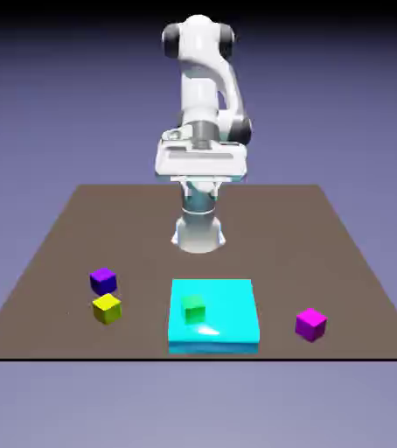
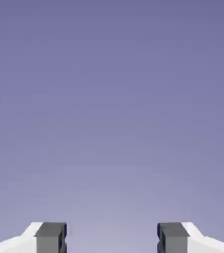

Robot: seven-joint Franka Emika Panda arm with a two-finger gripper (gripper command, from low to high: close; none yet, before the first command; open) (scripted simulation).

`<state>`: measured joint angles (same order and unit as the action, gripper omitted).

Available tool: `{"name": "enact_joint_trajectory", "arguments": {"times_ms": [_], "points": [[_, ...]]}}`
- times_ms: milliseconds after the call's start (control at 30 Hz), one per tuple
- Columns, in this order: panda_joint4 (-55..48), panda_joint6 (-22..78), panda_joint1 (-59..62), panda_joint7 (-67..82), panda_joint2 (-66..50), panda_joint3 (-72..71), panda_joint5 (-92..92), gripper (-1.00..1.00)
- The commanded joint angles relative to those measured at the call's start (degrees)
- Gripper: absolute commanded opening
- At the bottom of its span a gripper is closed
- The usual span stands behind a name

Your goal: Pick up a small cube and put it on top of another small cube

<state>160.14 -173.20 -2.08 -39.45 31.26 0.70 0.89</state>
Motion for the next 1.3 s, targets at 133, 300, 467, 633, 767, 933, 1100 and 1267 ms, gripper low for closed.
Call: {"name": "enact_joint_trajectory", "arguments": {"times_ms": [133,300,467,633,767,933,1100,1267], "points": [[-3.6,3.4,-5.8,12.5,-5.8,2.9,3.7,0.0],[-7.1,6.7,-11.6,24.9,-11.6,5.8,7.4,0.0],[-10.7,10.1,-17.4,37.4,-17.4,8.8,11.1,0.0],[-14.3,13.4,-23.2,49.8,-23.3,11.7,14.9,0.0],[-17.2,16.1,-27.8,59.8,-27.9,14.0,17.8,0.0],[-20.7,19.5,-33.6,72.3,-33.7,16.9,21.5,0.0],[-24.3,22.8,-39.4,84.7,-39.5,19.9,25.2,0.0],[-27.9,26.2,-45.2,97.2,-45.3,22.8,29.0,0.0]]}}
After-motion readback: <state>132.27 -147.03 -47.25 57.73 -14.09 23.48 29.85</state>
